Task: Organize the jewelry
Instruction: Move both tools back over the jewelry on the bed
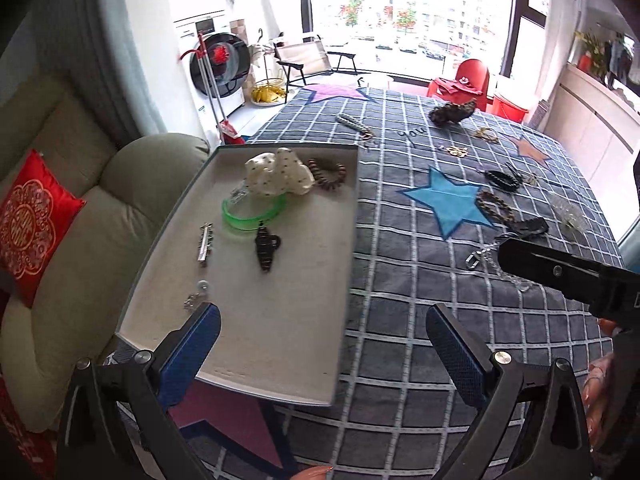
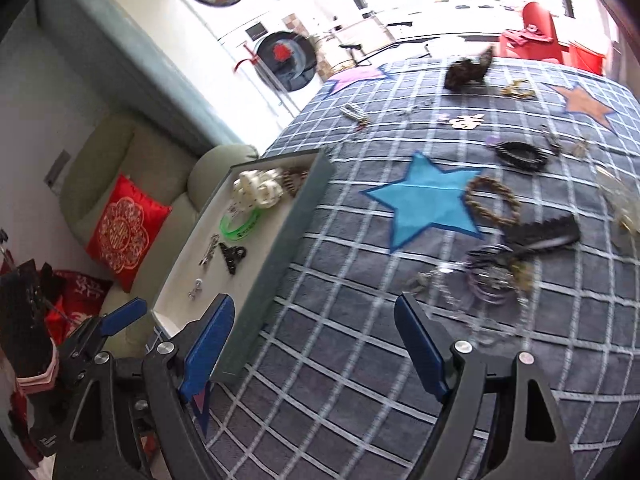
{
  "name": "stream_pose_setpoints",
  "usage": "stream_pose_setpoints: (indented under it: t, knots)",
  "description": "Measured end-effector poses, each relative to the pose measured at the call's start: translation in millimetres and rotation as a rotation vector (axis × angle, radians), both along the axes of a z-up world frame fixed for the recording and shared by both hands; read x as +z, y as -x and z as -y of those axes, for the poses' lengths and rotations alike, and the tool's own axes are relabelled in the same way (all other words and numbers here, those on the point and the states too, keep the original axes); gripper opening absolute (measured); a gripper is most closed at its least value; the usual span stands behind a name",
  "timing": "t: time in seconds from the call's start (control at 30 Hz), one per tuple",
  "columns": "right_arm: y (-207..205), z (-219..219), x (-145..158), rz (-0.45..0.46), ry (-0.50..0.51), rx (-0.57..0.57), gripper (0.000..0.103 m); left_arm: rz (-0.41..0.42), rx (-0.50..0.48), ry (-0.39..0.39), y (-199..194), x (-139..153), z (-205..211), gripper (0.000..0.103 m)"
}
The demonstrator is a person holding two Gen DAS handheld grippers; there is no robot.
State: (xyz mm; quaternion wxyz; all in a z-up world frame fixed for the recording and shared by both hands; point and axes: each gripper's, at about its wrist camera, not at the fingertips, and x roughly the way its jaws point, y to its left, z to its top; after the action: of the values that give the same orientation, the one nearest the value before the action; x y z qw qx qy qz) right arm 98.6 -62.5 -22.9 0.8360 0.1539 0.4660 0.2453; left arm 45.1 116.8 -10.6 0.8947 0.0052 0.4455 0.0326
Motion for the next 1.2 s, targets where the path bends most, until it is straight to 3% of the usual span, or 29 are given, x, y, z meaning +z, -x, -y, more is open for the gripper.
stream_pose_setpoints:
  t: [0.53,0.7,0.97,1.2]
  knots:
    - [11,121,-23,-0.011,-0.012,-0.223,0.084,-0.057,-0.129,-0.013,-14,-13,87,0.103]
    - [6,149,-33,-0.065,0.008,-0.252,0.084,-0.085,-0.142,-0.009,-26,-26,105,0.103]
    - [-7,162,-49,-0.127,0.034,-0.237,0.084,-0.126,-0.145,0.005,-38,-45,113,0.103]
    - [-24,137,-48,-0.113,0.048,-0.173,0.084,-0.137,-0.138,0.011,-45,-54,112,0.103]
